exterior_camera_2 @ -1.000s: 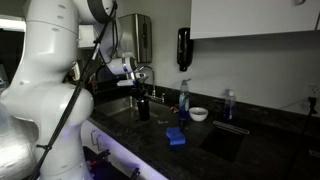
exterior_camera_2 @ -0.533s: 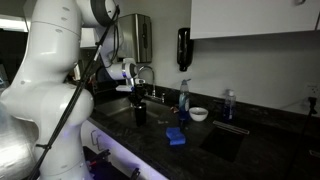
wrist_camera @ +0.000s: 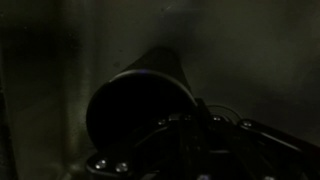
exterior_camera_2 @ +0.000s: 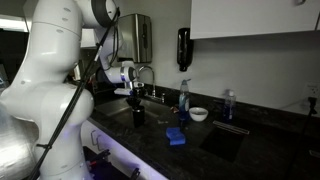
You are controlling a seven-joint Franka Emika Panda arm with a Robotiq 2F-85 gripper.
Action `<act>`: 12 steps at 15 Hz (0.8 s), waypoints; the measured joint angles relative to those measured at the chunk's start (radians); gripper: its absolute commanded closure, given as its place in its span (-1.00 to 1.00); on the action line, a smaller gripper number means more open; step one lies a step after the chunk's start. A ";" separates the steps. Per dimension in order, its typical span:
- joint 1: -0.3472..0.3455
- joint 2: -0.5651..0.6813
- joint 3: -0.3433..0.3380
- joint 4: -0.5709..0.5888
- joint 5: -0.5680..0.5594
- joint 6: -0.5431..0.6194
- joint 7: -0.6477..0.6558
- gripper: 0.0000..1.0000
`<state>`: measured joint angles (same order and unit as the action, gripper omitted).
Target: Pick up the cup from the counter, spill the water in the cup into the sink and put the cup in the sink
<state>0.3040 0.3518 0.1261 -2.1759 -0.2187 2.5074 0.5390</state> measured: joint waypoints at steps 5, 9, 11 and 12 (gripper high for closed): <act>0.002 0.000 0.000 -0.009 0.003 0.001 -0.001 -0.51; 0.003 -0.012 0.000 -0.008 0.003 0.000 -0.008 -0.98; 0.003 -0.028 0.000 -0.008 0.007 -0.001 -0.018 -1.00; 0.003 -0.038 0.001 -0.007 0.021 -0.002 -0.028 -1.00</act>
<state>0.3069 0.3143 0.1267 -2.1834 -0.1977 2.5059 0.5113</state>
